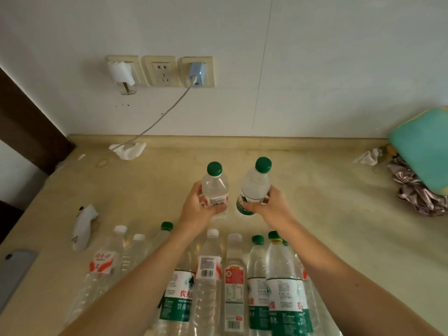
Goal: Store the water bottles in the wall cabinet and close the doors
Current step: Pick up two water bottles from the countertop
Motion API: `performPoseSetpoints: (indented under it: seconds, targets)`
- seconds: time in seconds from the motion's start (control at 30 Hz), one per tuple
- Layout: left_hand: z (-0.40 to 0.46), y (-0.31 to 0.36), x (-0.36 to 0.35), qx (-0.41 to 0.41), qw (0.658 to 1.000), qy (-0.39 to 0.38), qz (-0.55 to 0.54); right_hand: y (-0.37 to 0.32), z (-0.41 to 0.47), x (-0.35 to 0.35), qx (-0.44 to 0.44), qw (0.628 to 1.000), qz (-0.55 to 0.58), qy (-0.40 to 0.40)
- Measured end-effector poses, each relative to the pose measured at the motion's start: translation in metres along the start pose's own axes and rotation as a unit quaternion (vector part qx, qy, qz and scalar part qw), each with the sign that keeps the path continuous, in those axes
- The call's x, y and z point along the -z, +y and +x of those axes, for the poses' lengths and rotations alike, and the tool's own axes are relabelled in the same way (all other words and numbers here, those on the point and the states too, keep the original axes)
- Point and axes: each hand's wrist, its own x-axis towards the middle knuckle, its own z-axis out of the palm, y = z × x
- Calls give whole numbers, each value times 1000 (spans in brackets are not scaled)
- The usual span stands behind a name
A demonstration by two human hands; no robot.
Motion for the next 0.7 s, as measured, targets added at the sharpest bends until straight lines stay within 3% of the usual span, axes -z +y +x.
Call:
performPoseSetpoints:
  seconds: [0.33, 0.7]
  targets:
    - [-29, 142, 29, -174, 983, 6, -52, -96, -61, 37, 135, 983, 73, 101]
    - [-86, 360, 71, -386, 917, -8, -103, -284, -142, 105, 385, 901, 123, 156]
